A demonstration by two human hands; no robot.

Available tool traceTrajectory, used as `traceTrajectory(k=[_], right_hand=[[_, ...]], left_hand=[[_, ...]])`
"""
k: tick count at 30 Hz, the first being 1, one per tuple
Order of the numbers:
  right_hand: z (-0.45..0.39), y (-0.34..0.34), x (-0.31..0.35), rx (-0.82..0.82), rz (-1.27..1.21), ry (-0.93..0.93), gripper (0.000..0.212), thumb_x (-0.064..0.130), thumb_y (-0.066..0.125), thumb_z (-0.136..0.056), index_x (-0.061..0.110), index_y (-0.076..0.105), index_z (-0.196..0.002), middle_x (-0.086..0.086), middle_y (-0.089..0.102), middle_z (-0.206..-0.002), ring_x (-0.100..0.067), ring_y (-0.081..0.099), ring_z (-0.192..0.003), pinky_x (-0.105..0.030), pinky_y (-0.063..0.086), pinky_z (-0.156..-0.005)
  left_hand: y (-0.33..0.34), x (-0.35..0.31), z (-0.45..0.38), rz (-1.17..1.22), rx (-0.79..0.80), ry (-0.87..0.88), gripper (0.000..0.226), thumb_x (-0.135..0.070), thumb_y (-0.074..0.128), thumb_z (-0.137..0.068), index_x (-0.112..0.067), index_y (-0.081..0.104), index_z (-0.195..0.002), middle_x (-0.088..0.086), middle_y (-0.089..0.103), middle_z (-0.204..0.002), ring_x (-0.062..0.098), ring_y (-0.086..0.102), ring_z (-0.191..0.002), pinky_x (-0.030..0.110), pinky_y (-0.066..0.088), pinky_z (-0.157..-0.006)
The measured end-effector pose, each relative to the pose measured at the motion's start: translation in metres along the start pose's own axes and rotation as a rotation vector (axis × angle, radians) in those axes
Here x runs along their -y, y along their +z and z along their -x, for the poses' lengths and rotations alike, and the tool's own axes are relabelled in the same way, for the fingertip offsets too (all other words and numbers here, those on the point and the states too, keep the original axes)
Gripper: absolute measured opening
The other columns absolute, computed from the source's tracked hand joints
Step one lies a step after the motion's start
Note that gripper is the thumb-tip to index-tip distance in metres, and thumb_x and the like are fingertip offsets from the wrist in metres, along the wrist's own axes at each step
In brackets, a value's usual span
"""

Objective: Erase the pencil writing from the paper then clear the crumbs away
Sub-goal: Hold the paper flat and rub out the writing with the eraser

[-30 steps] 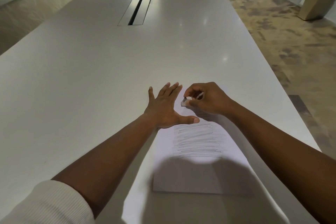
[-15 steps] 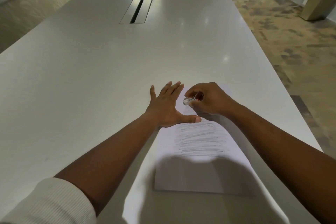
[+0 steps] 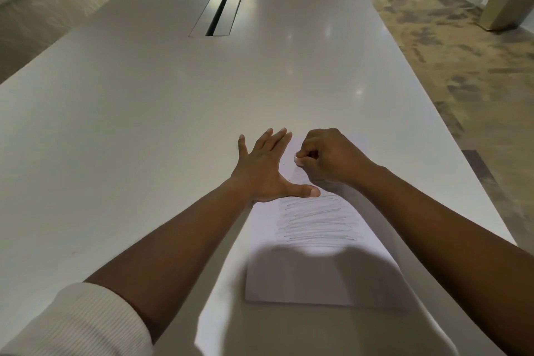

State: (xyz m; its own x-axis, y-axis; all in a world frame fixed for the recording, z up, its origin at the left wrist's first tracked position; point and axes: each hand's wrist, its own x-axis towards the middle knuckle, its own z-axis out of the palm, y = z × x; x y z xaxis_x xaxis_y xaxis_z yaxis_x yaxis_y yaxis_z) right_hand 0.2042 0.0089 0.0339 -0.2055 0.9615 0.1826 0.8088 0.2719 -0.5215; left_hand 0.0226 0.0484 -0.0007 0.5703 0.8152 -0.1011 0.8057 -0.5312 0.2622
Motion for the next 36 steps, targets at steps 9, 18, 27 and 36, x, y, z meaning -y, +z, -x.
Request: traceTrajectory(k=[9,18,27,36], right_hand=[[0.006,-0.008,0.014,0.224,-0.058,-0.016,0.003,0.016,0.075,-0.081,0.016,0.078,-0.081,0.006,0.068,-0.081,-0.003,0.061,-0.072,-0.017,0.045,-0.066],[-0.021,-0.002,-0.004,-0.137,0.032,0.183,0.01,0.01,0.068,-0.083,0.01,0.078,-0.083,-0.005,0.07,-0.084,-0.02,0.065,-0.077,-0.031,0.052,-0.073],[0.001,0.005,0.014,0.059,-0.083,0.019,0.006,0.017,0.074,-0.081,0.016,0.078,-0.077,0.007,0.069,-0.077,-0.005,0.061,-0.072,-0.011,0.043,-0.063],[-0.006,0.006,0.025,0.055,-0.018,0.151,0.008,0.016,0.072,-0.082,0.012,0.076,-0.077,0.0,0.069,-0.077,-0.014,0.064,-0.073,-0.03,0.053,-0.071]], left_hand=[[-0.003,0.001,-0.002,-0.057,0.041,0.013,0.143,-0.107,0.036,-0.052,-0.029,-0.005,-0.165,-0.012,-0.009,-0.172,0.01,-0.017,-0.157,0.068,-0.012,-0.12],[-0.003,-0.001,0.001,-0.017,0.029,-0.004,0.146,-0.111,0.036,-0.05,-0.03,-0.003,-0.165,-0.013,-0.006,-0.172,0.008,-0.017,-0.157,0.067,-0.015,-0.119],[-0.002,0.0,0.0,-0.022,0.02,0.008,0.15,-0.113,0.03,-0.045,-0.029,-0.003,-0.165,-0.012,-0.007,-0.173,0.009,-0.016,-0.157,0.067,-0.014,-0.119],[-0.005,-0.001,0.001,-0.015,0.041,0.011,0.15,-0.111,0.035,-0.047,-0.028,-0.004,-0.165,-0.014,-0.01,-0.172,0.008,-0.019,-0.156,0.066,-0.016,-0.119]])
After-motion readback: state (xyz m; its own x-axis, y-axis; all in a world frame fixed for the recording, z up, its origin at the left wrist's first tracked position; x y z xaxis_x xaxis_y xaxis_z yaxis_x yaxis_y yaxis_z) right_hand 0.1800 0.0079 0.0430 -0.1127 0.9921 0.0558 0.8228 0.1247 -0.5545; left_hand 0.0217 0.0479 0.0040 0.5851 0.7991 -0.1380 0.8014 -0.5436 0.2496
